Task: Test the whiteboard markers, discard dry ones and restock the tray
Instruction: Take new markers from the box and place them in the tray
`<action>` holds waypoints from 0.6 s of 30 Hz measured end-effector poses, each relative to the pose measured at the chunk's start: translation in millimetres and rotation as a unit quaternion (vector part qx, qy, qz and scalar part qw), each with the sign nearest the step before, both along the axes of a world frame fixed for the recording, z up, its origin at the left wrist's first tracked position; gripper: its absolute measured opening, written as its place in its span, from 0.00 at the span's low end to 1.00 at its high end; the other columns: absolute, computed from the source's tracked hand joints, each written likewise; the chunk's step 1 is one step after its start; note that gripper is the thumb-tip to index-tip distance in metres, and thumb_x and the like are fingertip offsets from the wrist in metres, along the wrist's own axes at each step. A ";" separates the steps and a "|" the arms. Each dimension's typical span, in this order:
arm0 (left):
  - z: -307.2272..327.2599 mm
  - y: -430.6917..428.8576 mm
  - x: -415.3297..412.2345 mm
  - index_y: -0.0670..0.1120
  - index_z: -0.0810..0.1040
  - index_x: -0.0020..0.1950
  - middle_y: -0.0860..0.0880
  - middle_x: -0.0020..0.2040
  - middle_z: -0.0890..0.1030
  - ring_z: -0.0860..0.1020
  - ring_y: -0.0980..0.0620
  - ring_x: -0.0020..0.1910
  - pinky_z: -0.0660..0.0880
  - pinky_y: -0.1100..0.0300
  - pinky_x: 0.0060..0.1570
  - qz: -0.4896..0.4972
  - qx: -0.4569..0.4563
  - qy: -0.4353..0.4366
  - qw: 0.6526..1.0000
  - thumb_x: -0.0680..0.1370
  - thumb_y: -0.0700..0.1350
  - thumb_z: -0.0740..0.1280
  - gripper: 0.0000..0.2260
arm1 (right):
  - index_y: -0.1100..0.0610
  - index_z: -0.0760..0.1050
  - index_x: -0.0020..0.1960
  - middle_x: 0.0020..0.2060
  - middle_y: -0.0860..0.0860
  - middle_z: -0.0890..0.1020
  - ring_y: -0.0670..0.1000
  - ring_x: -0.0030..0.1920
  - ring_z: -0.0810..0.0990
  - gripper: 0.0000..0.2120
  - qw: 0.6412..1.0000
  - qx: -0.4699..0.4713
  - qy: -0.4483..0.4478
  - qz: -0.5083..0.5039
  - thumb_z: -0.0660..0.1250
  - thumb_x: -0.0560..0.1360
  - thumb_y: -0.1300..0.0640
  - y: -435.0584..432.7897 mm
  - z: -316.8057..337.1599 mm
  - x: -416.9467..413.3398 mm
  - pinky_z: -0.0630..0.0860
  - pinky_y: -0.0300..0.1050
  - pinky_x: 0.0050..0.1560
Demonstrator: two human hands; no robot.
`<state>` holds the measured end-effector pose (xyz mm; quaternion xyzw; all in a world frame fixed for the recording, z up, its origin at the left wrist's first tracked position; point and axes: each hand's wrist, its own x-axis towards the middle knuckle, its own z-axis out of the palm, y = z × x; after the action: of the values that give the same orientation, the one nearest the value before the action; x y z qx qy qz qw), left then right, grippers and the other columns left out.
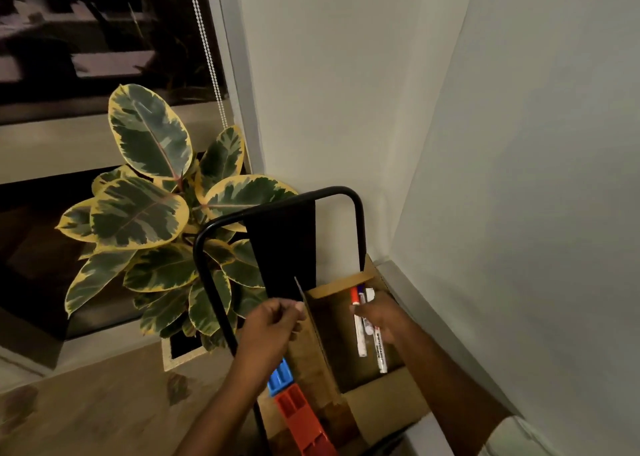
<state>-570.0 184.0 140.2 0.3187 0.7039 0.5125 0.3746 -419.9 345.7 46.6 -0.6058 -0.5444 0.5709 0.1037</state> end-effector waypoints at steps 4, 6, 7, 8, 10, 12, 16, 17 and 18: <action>3.9 3.2 17.2 0.42 0.80 0.47 0.42 0.43 0.81 0.78 0.51 0.40 0.76 0.58 0.39 -0.092 -0.008 -0.045 0.995 0.77 0.43 0.66 0.06 | 0.61 0.77 0.48 0.41 0.55 0.83 0.55 0.44 0.81 0.09 0.999 0.037 0.005 -0.012 0.73 0.72 0.57 -21.7 40.6 14.6 0.78 0.52 0.53; 0.4 4.9 28.9 0.43 0.79 0.49 0.42 0.45 0.80 0.78 0.50 0.40 0.76 0.57 0.40 -0.114 -0.043 -0.084 0.989 0.77 0.45 0.66 0.07 | 0.58 0.76 0.41 0.30 0.50 0.80 0.50 0.35 0.78 0.06 0.999 0.027 0.029 -0.009 0.72 0.73 0.58 -41.8 64.2 24.4 0.75 0.45 0.39; -1.5 4.7 35.7 0.43 0.78 0.50 0.42 0.45 0.80 0.78 0.50 0.41 0.76 0.56 0.42 -0.125 -0.064 -0.103 0.985 0.77 0.47 0.66 0.08 | 0.58 0.76 0.41 0.29 0.50 0.79 0.49 0.33 0.77 0.06 0.999 0.030 0.038 -0.012 0.71 0.73 0.58 -54.4 75.4 30.7 0.74 0.43 0.37; -3.0 4.1 42.3 0.44 0.78 0.50 0.42 0.46 0.81 0.79 0.49 0.42 0.77 0.55 0.43 -0.136 -0.080 -0.128 0.979 0.77 0.49 0.66 0.09 | 0.59 0.76 0.42 0.31 0.51 0.79 0.49 0.34 0.77 0.06 0.998 0.035 0.042 -0.009 0.71 0.74 0.58 -66.2 83.5 35.7 0.73 0.41 0.36; -5.8 2.1 58.0 0.44 0.79 0.51 0.41 0.47 0.82 0.80 0.47 0.42 0.78 0.54 0.43 -0.167 -0.102 -0.221 0.955 0.77 0.52 0.65 0.13 | 0.61 0.78 0.45 0.37 0.57 0.80 0.51 0.37 0.79 0.08 0.997 0.053 0.048 -0.001 0.71 0.73 0.56 -90.4 95.0 46.3 0.75 0.44 0.40; -5.0 -1.2 72.7 0.44 0.81 0.52 0.42 0.48 0.84 0.83 0.45 0.45 0.79 0.51 0.47 -0.196 -0.111 -0.310 0.924 0.79 0.52 0.62 0.14 | 0.61 0.78 0.49 0.42 0.59 0.82 0.53 0.41 0.81 0.11 0.998 0.057 0.034 -0.005 0.72 0.72 0.54 -112.6 100.2 55.3 0.77 0.49 0.46; -11.4 -8.0 104.1 0.42 0.80 0.53 0.38 0.49 0.83 0.82 0.40 0.50 0.78 0.44 0.53 -0.180 -0.134 -0.407 0.885 0.79 0.48 0.62 0.13 | 0.58 0.74 0.56 0.50 0.58 0.83 0.56 0.51 0.82 0.15 0.997 0.067 -0.031 -0.020 0.72 0.72 0.54 -148.8 97.8 71.2 0.78 0.54 0.56; -13.1 -11.1 111.9 0.41 0.80 0.52 0.38 0.48 0.83 0.81 0.40 0.49 0.77 0.44 0.52 -0.169 -0.142 -0.418 0.881 0.79 0.46 0.61 0.11 | 0.57 0.74 0.57 0.51 0.57 0.82 0.55 0.51 0.81 0.16 0.995 0.078 -0.050 -0.032 0.72 0.72 0.55 -157.0 98.1 76.5 0.78 0.53 0.56; -15.1 -13.4 119.0 0.41 0.80 0.52 0.38 0.47 0.83 0.81 0.40 0.49 0.77 0.44 0.53 -0.157 -0.149 -0.428 0.877 0.79 0.45 0.61 0.10 | 0.57 0.73 0.58 0.52 0.56 0.82 0.54 0.52 0.81 0.17 0.993 0.093 -0.064 -0.042 0.72 0.72 0.55 -163.2 96.9 81.4 0.78 0.51 0.56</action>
<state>-451.1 170.6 125.1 0.1151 0.4835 0.4222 0.7581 -338.5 182.5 143.5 -0.6514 -0.5745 0.4729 0.1483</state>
